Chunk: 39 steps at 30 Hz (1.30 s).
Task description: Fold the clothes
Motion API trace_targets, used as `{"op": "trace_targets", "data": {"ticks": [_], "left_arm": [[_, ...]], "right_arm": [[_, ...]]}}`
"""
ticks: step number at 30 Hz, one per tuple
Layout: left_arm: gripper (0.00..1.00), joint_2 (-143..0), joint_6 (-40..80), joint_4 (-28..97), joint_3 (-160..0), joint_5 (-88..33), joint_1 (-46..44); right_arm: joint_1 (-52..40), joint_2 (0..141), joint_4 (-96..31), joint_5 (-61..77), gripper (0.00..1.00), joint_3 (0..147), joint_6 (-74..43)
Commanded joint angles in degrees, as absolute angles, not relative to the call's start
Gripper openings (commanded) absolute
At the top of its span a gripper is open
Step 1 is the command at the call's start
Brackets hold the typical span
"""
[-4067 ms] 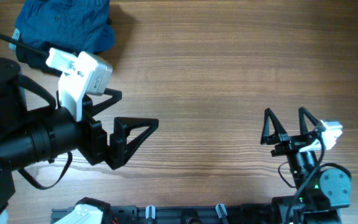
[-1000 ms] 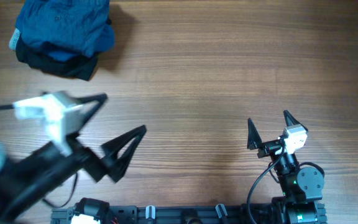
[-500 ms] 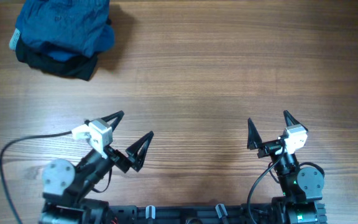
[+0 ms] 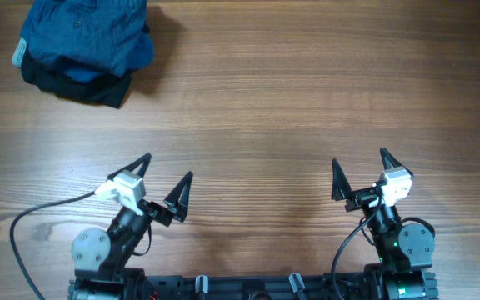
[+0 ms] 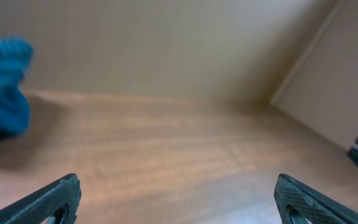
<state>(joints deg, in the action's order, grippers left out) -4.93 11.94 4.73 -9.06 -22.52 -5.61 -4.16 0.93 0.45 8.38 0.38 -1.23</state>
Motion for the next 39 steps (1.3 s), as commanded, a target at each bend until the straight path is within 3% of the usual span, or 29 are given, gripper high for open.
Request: {"op": "trace_targets", "data": {"ticks": [1,28,39], "left_arm": [[1.00,-2.15,12.25,2.46,-7.57,-18.31,-4.91],[1.00,-0.14,12.25,-6.24,-0.32,-15.70,0.01],[1.00,-0.14,12.25,3.40,-0.32,-11.60,1.30]], "right_arm": [[-3.84,0.21,0.64,9.04,1.00,0.32,-1.67],[-3.84,0.21,0.64,9.04,1.00,0.32,-1.65],[-3.84,0.21,0.64,9.04,1.00,0.30,-1.65]]}}
